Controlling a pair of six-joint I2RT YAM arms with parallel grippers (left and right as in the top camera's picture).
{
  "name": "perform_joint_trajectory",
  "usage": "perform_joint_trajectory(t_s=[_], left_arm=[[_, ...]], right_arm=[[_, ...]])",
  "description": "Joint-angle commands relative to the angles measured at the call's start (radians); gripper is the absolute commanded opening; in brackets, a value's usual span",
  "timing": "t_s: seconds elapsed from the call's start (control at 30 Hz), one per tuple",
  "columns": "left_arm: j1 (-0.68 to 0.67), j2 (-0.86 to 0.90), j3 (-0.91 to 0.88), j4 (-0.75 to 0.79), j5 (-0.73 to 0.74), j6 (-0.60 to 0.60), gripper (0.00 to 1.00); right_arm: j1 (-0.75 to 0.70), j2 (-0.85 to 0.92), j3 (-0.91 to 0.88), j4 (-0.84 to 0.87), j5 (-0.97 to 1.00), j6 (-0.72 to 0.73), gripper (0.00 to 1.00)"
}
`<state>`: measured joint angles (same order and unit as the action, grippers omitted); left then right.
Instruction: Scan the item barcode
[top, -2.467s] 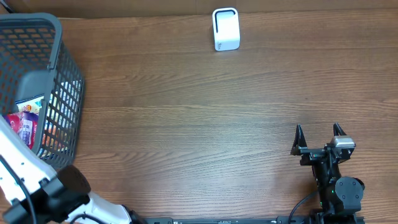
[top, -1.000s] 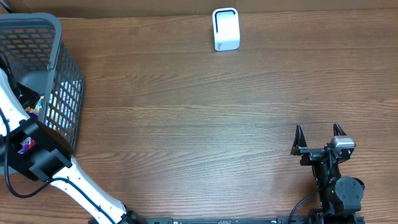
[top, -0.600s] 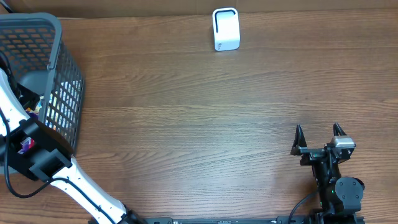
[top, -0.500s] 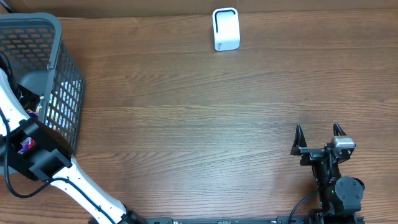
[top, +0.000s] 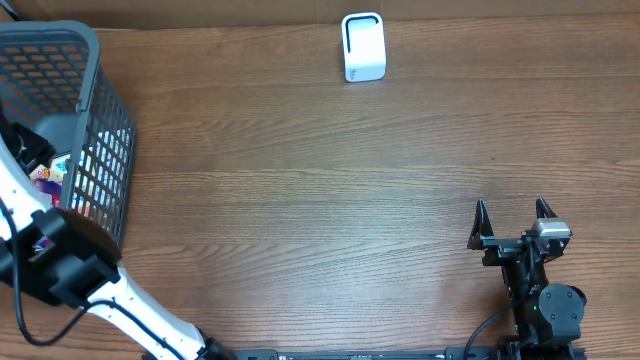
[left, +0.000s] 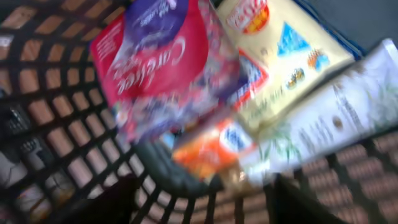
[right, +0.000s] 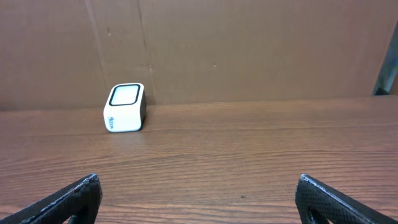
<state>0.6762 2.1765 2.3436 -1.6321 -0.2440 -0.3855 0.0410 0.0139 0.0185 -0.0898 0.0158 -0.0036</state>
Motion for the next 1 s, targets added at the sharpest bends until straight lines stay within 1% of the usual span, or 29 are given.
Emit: perform_joint_trajectory(t_s=[0.0, 0.03, 0.07, 0.1, 0.2, 0.27, 0.4, 0.5, 0.6, 0.67, 0.77, 0.87, 0.97], left_arm=[[0.005, -0.035, 0.019, -0.051, 0.074, 0.032, 0.38], [0.005, -0.035, 0.016, -0.058, 0.093, 0.054, 0.27], [0.004, -0.035, 0.013, -0.058, 0.144, 0.105, 0.19], [0.004, -0.036, 0.013, -0.058, 0.198, 0.148, 0.13], [0.004, -0.036, 0.013, -0.058, 0.339, 0.220, 0.04], [0.004, -0.040, 0.013, -0.058, 0.377, 0.229, 0.04], [0.004, -0.072, -0.002, -0.058, 0.371, 0.230, 0.04], [0.005, -0.139, -0.042, -0.058, 0.327, 0.232, 0.04], [0.004, -0.241, -0.136, -0.058, 0.266, 0.228, 0.04], [0.005, -0.313, -0.217, -0.058, 0.222, 0.190, 0.04], [0.005, -0.385, -0.310, -0.057, 0.103, 0.103, 0.04], [0.006, -0.419, -0.364, -0.053, -0.008, -0.007, 0.04], [0.006, -0.420, -0.385, -0.049, -0.067, -0.067, 0.04]], right_arm=[[0.003, -0.011, -0.010, 0.006, 0.009, -0.005, 1.00], [0.003, -0.011, -0.010, 0.006, 0.009, -0.005, 1.00], [0.003, -0.011, -0.010, 0.006, 0.009, -0.005, 1.00], [0.003, -0.011, -0.010, 0.006, 0.009, -0.005, 1.00], [0.003, -0.011, -0.010, 0.006, 0.009, -0.005, 1.00], [0.003, -0.011, -0.010, 0.006, 0.009, -0.005, 1.00], [0.003, -0.011, -0.010, 0.006, 0.009, -0.005, 1.00], [0.003, -0.011, -0.010, 0.006, 0.009, -0.005, 1.00], [0.003, -0.011, -0.010, 0.006, 0.009, -0.005, 1.00], [0.003, -0.011, -0.010, 0.006, 0.009, -0.005, 1.00], [0.003, -0.011, -0.010, 0.006, 0.009, -0.005, 1.00], [0.003, -0.011, -0.010, 0.006, 0.009, -0.005, 1.00], [0.003, -0.011, -0.010, 0.006, 0.009, -0.005, 1.00]])
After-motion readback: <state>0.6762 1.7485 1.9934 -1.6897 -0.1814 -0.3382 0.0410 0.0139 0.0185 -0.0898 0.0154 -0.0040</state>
